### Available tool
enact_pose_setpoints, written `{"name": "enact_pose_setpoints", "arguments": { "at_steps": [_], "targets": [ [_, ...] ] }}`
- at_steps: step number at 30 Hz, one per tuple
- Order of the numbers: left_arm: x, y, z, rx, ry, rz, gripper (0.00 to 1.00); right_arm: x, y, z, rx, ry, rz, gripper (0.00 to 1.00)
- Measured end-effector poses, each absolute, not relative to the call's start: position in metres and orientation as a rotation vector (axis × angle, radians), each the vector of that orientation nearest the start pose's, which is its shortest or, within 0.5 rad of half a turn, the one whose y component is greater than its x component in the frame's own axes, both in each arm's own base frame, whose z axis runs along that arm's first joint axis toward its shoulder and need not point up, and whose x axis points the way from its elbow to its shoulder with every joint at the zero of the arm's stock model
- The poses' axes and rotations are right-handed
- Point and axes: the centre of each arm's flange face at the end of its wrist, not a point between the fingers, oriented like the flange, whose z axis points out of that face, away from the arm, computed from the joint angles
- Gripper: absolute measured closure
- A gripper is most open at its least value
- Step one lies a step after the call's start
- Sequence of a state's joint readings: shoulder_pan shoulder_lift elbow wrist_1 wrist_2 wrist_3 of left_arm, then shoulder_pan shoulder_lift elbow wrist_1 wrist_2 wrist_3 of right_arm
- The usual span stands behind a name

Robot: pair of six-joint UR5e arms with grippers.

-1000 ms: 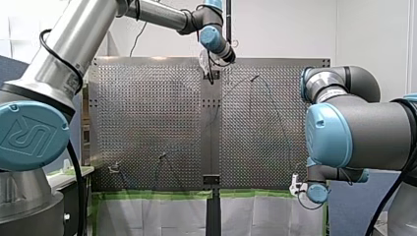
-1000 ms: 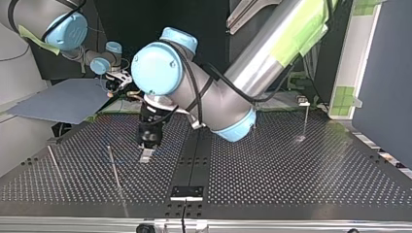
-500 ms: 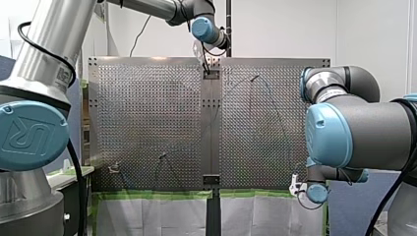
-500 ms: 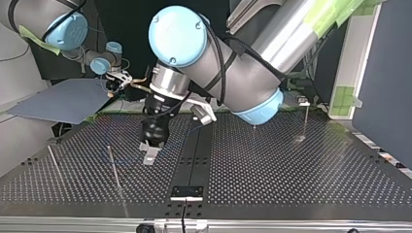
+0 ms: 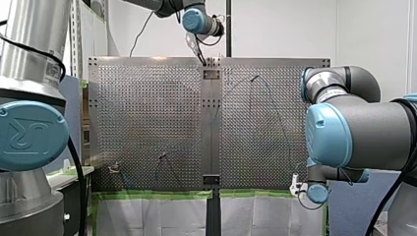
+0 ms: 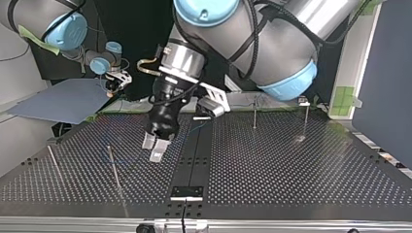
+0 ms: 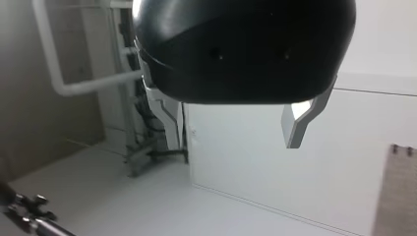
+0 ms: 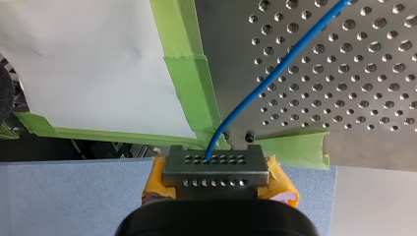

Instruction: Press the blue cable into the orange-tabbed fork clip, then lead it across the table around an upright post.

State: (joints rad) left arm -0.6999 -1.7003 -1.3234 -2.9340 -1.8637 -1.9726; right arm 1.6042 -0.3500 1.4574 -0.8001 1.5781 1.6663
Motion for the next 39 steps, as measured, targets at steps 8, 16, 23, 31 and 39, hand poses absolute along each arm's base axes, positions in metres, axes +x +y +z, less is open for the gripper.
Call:
{"name": "enact_pose_setpoints", "arguments": {
  "at_steps": [8, 16, 23, 31, 39],
  "targets": [
    [0.344, -0.424, 0.58, -0.103, 1.213, -0.82, 0.0, 0.154, -0.635, -0.168, 1.399, -1.496, 1.122, 1.0],
    [0.324, -0.408, 0.58, -0.125, 1.157, -0.857, 0.0, 0.156, -0.634, -0.168, 1.405, -1.492, 1.122, 1.0],
    [0.322, -0.405, 0.554, -0.122, 1.191, -0.844, 0.0, 0.156, -0.634, -0.168, 1.407, -1.49, 1.119, 1.0],
    [0.325, -0.404, 0.51, -0.131, 1.24, -0.819, 0.0, 0.157, -0.634, -0.168, 1.41, -1.487, 1.118, 1.0],
    [0.325, -0.403, 0.475, -0.159, 1.263, -0.845, 0.0, 0.158, -0.634, -0.167, 1.411, -1.487, 1.119, 1.0]
  ]
}}
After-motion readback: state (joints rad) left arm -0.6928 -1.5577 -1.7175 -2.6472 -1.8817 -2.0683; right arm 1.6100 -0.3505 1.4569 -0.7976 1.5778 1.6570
